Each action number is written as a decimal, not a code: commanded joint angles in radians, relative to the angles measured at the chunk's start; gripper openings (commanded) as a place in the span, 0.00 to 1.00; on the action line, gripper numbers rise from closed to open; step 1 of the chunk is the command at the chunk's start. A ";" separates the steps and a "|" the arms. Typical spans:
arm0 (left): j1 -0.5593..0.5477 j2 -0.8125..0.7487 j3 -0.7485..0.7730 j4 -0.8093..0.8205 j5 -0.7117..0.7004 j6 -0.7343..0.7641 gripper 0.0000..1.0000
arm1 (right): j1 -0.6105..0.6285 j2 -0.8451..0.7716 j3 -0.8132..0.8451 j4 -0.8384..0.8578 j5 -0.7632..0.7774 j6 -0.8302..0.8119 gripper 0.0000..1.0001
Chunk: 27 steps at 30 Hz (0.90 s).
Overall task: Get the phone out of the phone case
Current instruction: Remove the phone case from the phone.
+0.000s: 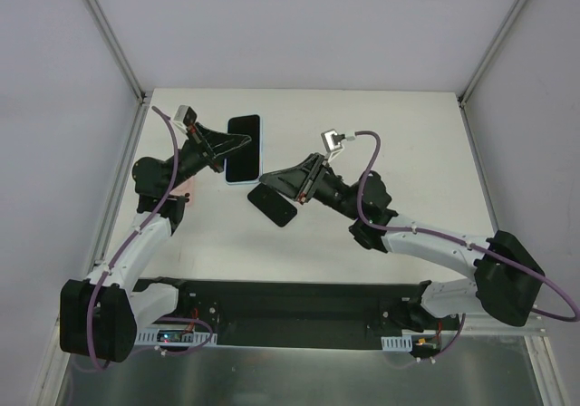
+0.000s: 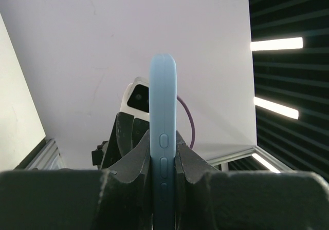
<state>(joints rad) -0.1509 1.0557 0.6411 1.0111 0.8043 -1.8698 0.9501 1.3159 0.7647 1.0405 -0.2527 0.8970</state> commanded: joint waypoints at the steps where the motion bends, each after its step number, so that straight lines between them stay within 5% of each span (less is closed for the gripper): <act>1: 0.001 -0.031 0.011 0.090 -0.017 -0.017 0.00 | 0.003 -0.017 -0.010 0.161 0.044 0.003 0.43; 27: 0.020 -0.043 -0.003 0.096 -0.014 -0.031 0.00 | 0.012 0.060 0.064 0.174 0.010 0.022 0.37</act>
<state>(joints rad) -0.1417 1.0523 0.6384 1.0122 0.8040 -1.8759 0.9539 1.3659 0.7738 1.1343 -0.2272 0.9131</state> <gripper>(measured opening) 0.121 0.380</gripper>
